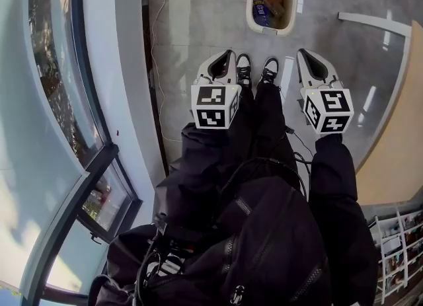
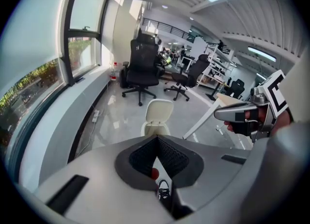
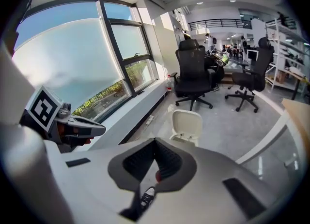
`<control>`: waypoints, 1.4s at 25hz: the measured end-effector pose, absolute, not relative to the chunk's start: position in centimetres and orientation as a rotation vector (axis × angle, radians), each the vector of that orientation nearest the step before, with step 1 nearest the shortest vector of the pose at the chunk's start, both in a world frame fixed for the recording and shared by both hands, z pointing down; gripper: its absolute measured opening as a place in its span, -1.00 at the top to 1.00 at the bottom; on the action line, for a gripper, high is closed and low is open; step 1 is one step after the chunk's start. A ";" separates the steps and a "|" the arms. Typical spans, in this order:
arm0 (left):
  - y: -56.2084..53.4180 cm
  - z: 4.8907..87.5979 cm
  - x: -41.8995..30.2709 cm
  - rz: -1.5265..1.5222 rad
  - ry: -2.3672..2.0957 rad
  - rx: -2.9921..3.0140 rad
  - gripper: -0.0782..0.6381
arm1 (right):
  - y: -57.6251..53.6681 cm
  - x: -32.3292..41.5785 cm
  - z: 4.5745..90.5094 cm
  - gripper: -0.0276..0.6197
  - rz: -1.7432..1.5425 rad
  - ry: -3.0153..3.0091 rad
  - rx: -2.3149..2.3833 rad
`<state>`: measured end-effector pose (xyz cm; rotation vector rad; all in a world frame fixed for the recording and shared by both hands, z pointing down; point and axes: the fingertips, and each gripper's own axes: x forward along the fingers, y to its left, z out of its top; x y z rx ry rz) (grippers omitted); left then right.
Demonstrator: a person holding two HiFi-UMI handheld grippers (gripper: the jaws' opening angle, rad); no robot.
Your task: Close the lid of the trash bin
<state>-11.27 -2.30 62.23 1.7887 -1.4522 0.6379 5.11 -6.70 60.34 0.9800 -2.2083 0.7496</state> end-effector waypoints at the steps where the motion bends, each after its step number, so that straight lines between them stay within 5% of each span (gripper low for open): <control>1: -2.0 63.1 -11.2 0.644 -1.446 1.778 0.78 | -6.6 5.1 61.3 0.90 0.754 -2.205 0.966; 14: 1.8 74.9 -9.0 0.683 -1.361 1.647 0.78 | -4.8 3.7 73.9 0.90 0.828 -2.155 0.815; 35: 6.1 82.6 -8.7 0.728 -1.270 1.523 0.78 | -11.7 2.7 81.6 0.90 0.658 -2.157 0.753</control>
